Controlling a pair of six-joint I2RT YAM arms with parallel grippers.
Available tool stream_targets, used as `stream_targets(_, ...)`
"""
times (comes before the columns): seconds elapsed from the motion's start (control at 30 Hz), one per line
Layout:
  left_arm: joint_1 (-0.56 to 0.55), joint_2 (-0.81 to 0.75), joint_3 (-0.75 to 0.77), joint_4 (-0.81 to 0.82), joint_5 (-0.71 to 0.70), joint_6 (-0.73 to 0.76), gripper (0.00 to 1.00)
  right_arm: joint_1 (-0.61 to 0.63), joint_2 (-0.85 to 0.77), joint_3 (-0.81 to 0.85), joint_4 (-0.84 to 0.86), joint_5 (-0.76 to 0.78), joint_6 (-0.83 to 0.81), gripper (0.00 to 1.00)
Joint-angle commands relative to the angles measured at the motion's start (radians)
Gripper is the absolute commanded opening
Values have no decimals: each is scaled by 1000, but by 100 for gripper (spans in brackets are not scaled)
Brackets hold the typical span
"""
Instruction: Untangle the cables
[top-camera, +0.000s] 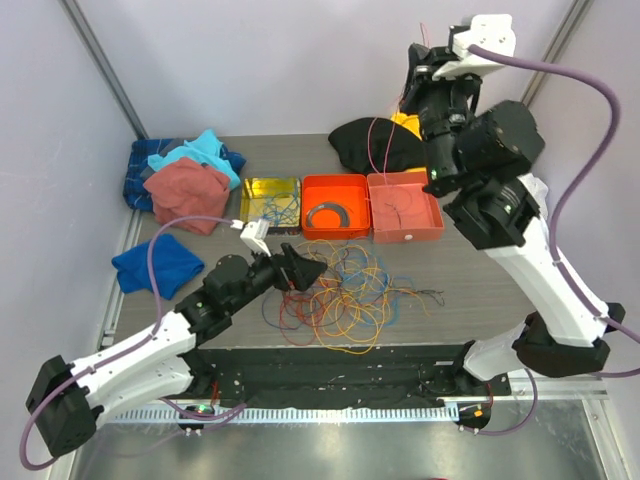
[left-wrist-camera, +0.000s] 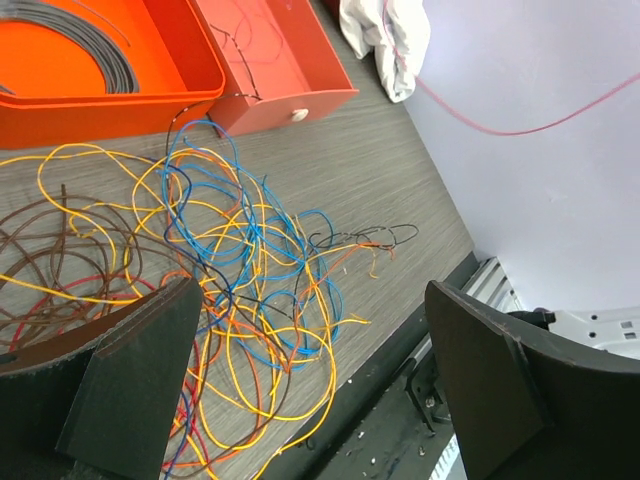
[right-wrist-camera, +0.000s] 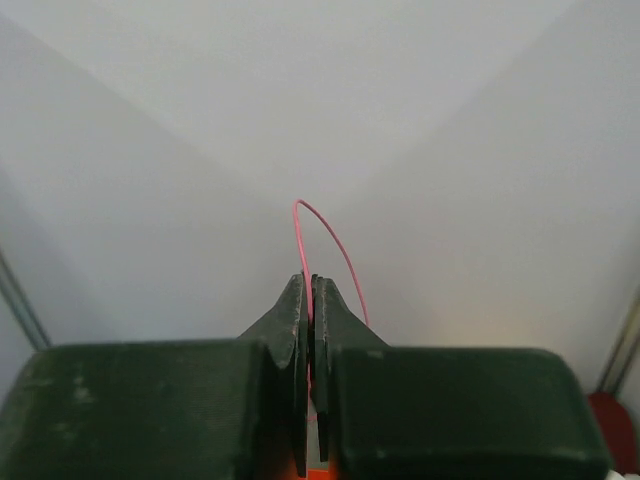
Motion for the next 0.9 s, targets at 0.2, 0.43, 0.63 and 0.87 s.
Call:
stream_targets(0.2,-3,-329,-87,-170,-67,-13,100,-337,117,-22,-69,-123,267,1)
stream_targets(0.43,-3,-454,-136,-281,-99,-36,100,-463,215,-9,-78,-183,337,1)
stream_targets(0.63,-1,-455,-142,-289,-111,-29,100,-500,249,-30,-78,-203,378,1)
stream_targets(0.87,-3,-419,-137,-278,-108,-35,100,-534,220,-186,-61,-208,422,1)
